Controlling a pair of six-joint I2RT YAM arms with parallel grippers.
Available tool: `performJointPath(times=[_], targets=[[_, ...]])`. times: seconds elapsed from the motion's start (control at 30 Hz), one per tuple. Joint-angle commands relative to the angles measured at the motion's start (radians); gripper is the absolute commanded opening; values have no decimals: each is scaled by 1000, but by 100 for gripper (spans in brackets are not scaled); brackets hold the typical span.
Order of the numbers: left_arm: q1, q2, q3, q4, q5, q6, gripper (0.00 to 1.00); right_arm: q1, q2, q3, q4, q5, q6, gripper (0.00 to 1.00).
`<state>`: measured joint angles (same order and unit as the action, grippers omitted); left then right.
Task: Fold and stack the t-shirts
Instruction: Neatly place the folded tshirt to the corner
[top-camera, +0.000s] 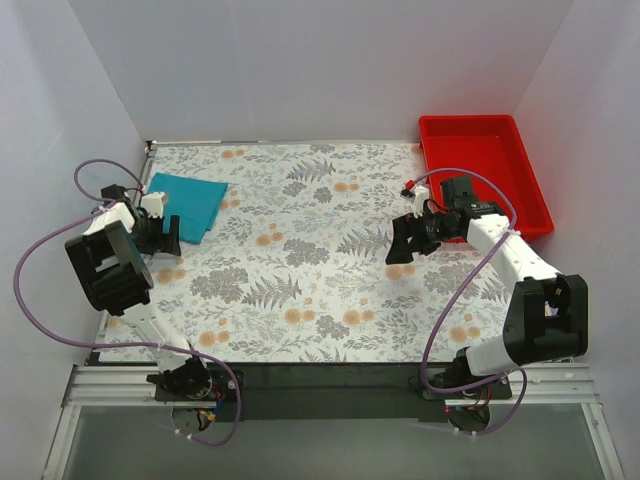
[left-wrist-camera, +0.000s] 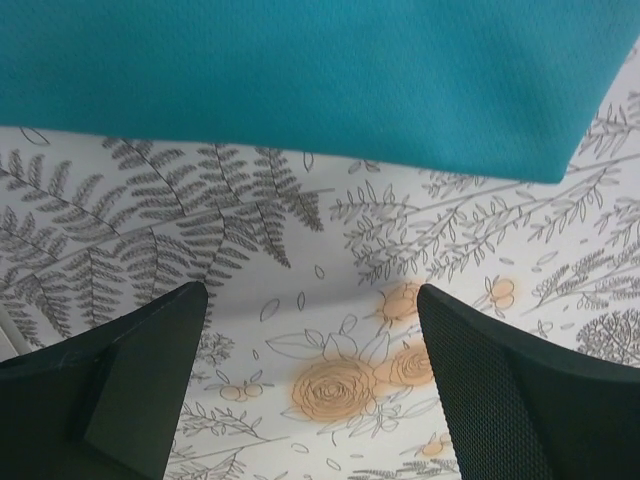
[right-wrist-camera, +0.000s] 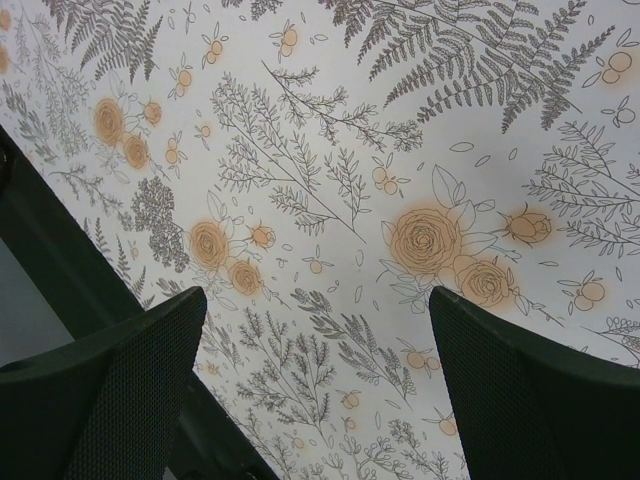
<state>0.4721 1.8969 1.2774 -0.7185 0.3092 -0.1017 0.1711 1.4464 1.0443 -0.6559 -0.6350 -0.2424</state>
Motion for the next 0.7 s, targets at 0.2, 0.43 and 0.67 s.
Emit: performJointPath(times=[0.2, 0.43, 0.67], targets=[[-79, 108, 63, 116, 57, -119, 86, -7, -32, 14, -2, 6, 0, 98], [-84, 218, 174, 110, 96, -363, 86, -12, -21, 11, -1, 12, 2, 99], [-131, 268, 209, 145, 116, -455, 85, -13, 2, 17, -1, 8, 3, 98]])
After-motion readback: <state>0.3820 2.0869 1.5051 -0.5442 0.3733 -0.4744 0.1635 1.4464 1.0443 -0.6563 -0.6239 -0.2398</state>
